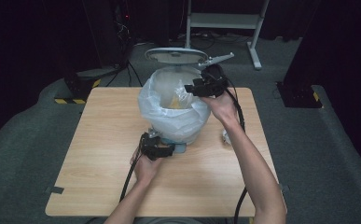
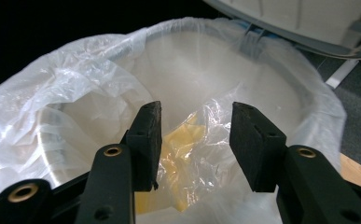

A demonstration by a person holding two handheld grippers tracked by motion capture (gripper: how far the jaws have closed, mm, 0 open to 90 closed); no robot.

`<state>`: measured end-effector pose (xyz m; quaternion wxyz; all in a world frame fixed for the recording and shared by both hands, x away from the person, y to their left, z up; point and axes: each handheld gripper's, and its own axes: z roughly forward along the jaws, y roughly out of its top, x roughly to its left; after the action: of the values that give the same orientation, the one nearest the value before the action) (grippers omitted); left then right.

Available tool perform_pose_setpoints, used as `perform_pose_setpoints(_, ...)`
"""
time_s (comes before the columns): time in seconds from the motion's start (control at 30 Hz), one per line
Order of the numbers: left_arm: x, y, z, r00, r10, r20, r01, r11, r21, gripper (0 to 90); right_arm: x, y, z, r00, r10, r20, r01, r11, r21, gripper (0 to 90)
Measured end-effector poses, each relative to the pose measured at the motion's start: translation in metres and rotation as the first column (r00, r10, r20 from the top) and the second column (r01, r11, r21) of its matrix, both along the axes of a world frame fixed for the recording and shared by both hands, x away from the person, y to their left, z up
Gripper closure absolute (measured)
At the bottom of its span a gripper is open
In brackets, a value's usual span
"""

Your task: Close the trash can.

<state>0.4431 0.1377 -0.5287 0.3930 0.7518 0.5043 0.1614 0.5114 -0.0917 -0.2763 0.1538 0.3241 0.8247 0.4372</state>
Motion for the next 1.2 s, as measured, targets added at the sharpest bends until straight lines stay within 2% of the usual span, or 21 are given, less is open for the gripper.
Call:
perform_pose_setpoints(0.17, 0.000, 0.000, 0.000, 1.0000, 0.000, 0.000, 0.000, 1.0000, 0.000, 14.3, -0.006, -0.010, 0.002, 0.9998, -0.016, 0.012, 0.015, 0.999, 0.036, 50.5)
perform_pose_setpoints(0.33, 0.000, 0.000, 0.000, 1.0000, 0.001, 0.000, -0.001, 1.0000, -0.001, 14.3, -0.015, -0.026, 0.003, 0.9981, -0.044, 0.044, 0.040, 0.996, 0.080, 45.8)
perform_pose_setpoints(0.63, 0.000, 0.000, 0.000, 1.0000, 0.002, 0.005, -0.002, 1.0000, 0.000, 14.3, -0.023, -0.046, 0.000, 0.9958, -0.075, 0.053, 0.069, 0.992, 0.107, 43.3)
perform_pose_setpoints(0.8, 0.000, 0.000, 0.000, 1.0000, 0.003, 0.003, -0.003, 1.0000, -0.003, 14.3, -0.027, -0.060, -0.006, 0.9945, -0.092, 0.050, 0.084, 0.987, 0.138, 41.8)
perform_pose_setpoints(0.87, 0.000, 0.000, 0.000, 1.0000, 0.003, 0.004, -0.003, 1.0000, -0.003, 14.3, -0.027, -0.062, -0.007, 0.9944, -0.093, 0.049, 0.086, 0.986, 0.142, 41.5)
perform_pose_setpoints(0.97, 0.000, 0.000, 0.000, 1.0000, 0.003, 0.003, -0.003, 1.0000, -0.003, 14.4, -0.033, -0.067, -0.009, 0.9916, -0.106, 0.075, 0.097, 0.989, 0.112, 40.9)
perform_pose_setpoints(1.2, 0.000, 0.000, 0.000, 1.0000, 0.003, 0.004, -0.003, 1.0000, -0.002, 14.4, -0.040, -0.076, -0.013, 0.9909, -0.110, 0.077, 0.100, 0.987, 0.125, 40.4)
